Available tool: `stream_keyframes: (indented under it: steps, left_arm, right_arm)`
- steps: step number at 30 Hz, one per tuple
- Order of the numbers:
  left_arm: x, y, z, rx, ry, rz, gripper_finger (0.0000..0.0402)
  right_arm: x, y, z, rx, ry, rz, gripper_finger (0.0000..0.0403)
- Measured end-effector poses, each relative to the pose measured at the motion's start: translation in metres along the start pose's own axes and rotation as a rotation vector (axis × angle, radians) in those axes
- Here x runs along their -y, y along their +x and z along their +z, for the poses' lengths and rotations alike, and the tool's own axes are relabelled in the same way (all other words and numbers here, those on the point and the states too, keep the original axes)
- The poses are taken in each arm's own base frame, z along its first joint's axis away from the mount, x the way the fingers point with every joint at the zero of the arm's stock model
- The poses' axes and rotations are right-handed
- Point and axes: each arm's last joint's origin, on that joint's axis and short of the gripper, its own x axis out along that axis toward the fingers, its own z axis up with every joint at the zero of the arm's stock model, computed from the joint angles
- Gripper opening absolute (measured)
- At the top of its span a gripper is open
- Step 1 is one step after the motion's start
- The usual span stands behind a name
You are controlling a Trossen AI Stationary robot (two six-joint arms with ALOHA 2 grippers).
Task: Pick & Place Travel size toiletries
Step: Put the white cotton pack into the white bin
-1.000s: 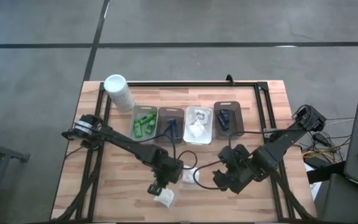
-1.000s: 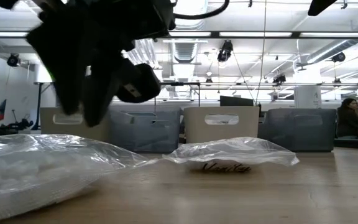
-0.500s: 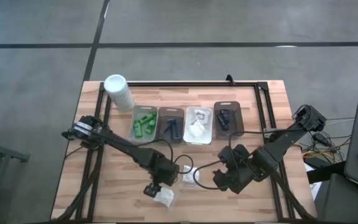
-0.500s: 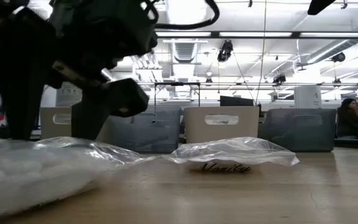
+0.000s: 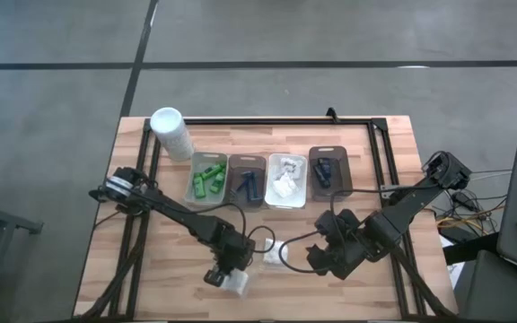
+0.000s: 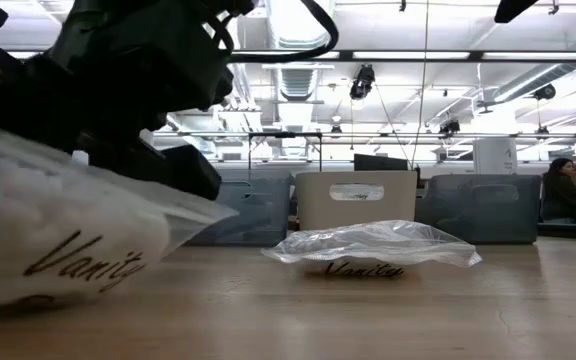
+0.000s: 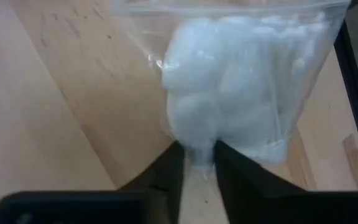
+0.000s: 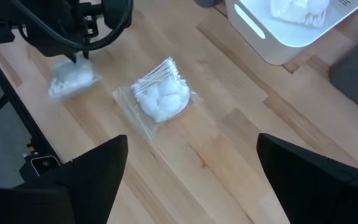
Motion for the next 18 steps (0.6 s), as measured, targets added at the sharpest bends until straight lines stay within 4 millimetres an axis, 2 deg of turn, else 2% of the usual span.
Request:
stream_keyframes:
  steps: [4,6,9,12,18]
  left_arm:
    - [0.001,-0.003,0.001,0.008,0.001,0.004,0.0026]
    - [0.002,-0.006,0.002,0.019,-0.014,0.010,0.0008]
    - [0.005,-0.015,0.004,0.050,-0.028,0.051,0.0007]
    - [0.010,-0.033,0.007,0.111,-0.042,0.121,0.0004]
    - [0.021,-0.083,0.012,0.314,-0.146,0.331,0.0003]
  right_arm:
    - [-0.001,0.000,0.000,-0.001,0.002,0.005,0.0338]
    - [-0.001,0.000,0.000,0.000,0.004,0.008,0.0332]
    - [-0.003,-0.001,0.001,0.003,0.016,0.026,0.0325]
    - [-0.006,-0.002,0.002,0.008,0.058,0.061,0.0323]
    - [-0.012,-0.005,0.000,0.058,0.137,0.113,0.0340]
